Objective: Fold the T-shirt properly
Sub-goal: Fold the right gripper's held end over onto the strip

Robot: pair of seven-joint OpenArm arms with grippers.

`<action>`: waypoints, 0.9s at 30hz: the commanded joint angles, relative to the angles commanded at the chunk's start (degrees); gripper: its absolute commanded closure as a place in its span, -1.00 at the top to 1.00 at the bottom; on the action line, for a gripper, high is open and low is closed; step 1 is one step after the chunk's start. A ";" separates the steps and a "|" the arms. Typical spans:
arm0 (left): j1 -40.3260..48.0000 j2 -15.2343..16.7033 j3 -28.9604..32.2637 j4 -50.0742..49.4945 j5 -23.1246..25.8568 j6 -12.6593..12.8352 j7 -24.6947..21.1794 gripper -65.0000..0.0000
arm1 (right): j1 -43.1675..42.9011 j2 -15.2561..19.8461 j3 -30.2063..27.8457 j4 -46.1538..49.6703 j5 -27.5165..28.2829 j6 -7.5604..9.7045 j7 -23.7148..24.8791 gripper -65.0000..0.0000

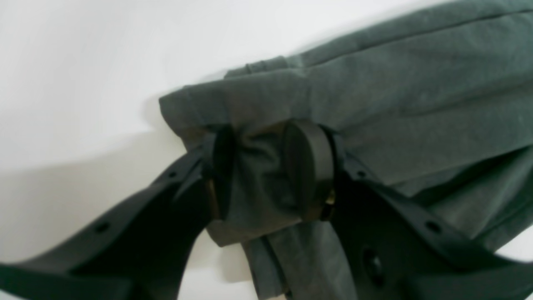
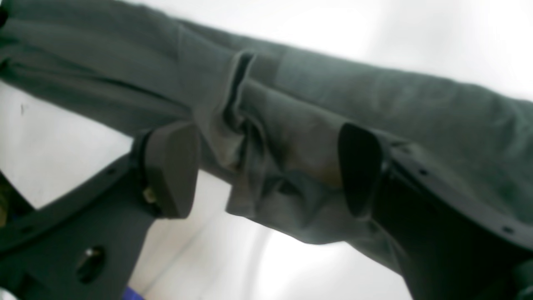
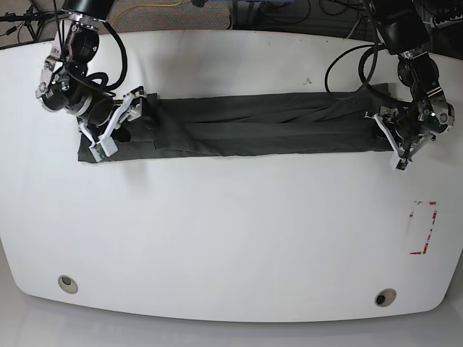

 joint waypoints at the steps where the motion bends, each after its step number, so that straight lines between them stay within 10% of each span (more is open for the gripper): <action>1: 0.00 0.00 0.00 0.00 0.00 0.00 0.00 -0.33 | 0.00 -0.18 -0.88 0.00 -0.09 0.00 0.00 0.51; 15: 0.00 0.00 0.00 0.09 0.00 0.00 0.00 -0.33 | 0.44 -5.36 -9.76 0.09 -0.35 0.00 0.00 -0.91; 27: 0.09 0.00 0.00 0.09 0.00 0.00 0.00 -0.33 | 1.23 -5.19 -9.41 6.86 -0.35 0.00 0.09 -0.13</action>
